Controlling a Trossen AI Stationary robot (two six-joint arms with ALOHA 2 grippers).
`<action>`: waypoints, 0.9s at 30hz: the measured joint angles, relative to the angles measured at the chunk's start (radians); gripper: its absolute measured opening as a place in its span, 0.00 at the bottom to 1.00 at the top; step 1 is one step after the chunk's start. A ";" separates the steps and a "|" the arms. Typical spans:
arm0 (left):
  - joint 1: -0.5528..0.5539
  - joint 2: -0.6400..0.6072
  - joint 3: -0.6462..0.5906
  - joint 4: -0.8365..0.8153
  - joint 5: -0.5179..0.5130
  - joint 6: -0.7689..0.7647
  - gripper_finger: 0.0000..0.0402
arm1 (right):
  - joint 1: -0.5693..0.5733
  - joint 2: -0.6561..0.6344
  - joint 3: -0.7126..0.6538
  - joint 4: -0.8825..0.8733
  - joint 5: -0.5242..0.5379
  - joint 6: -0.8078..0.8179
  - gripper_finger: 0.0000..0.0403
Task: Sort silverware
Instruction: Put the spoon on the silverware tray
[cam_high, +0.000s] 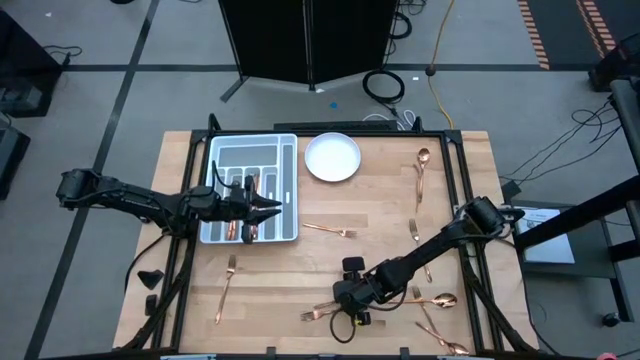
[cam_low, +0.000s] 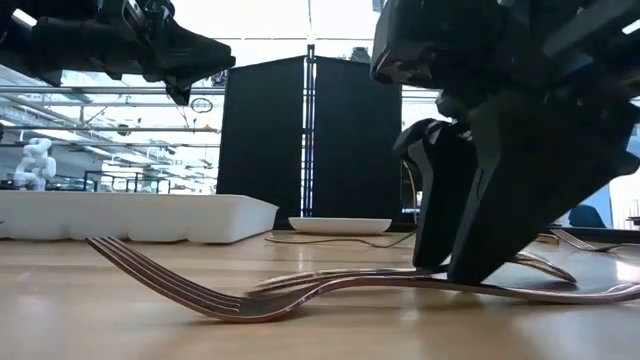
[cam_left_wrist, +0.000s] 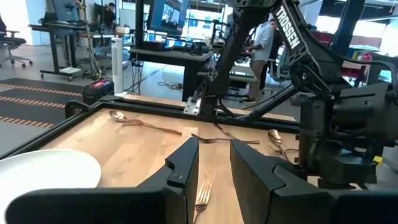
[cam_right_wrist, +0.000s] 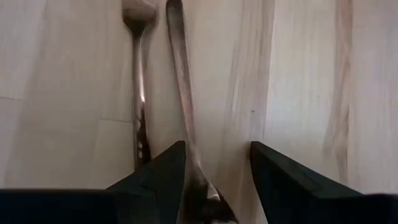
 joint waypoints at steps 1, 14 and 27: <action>0.000 0.000 0.000 0.000 0.000 0.000 0.21 | 0.000 0.000 0.000 -0.002 0.000 0.002 0.42; 0.000 0.000 0.000 0.000 0.000 0.005 0.21 | 0.000 -0.001 0.001 -0.036 -0.004 0.002 0.27; -0.014 0.000 0.000 0.018 0.078 -0.007 0.21 | -0.019 -0.030 0.003 -0.111 -0.019 -0.019 0.01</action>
